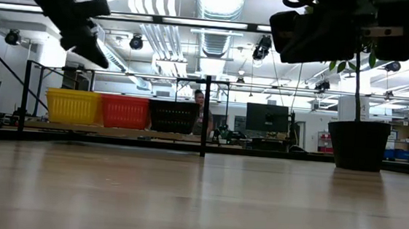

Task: Stack baskets on shelf by color
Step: Stack the yellow bin on the yellow bin on the shelf

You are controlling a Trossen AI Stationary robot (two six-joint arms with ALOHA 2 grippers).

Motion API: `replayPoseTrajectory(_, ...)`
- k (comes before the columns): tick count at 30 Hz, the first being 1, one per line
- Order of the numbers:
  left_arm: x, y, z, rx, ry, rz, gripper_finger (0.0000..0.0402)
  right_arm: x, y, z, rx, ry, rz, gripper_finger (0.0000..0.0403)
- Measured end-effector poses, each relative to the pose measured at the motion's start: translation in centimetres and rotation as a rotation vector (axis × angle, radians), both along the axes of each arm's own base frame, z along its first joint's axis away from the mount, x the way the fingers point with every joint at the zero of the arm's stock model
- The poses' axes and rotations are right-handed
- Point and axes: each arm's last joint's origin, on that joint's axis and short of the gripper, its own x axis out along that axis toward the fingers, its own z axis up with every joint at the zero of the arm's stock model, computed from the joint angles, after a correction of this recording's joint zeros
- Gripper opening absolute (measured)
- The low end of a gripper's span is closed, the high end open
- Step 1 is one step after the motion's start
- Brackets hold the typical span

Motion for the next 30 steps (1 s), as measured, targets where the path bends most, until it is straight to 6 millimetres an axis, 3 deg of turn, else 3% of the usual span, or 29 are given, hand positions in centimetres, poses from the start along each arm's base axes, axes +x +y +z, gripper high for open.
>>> replayPoseTrajectory(6,1.7,0.2,-1.5,-0.147,0.043,-0.06,0.005,0.0,0.0,-0.1,-0.002,0.0,-0.004,0.0031)
replayPoseTrajectory(13,0.9,-0.2,-2.6,-0.244,0.272,-0.083,0.0003,0.0,0.0,-0.1,-0.002,0.0,-0.004,0.0031)
replayPoseTrajectory(23,0.9,0.1,-3.0,-0.185,0.327,-0.01,0.0005,0.0,0.0,0.0,0.004,-0.002,-0.009,0.0031)
replayPoseTrajectory(30,3.1,0.5,-1.8,-0.309,0.233,0.068,0.0005,0.0,0.0,0.0,0.009,-0.004,-0.012,0.0031)
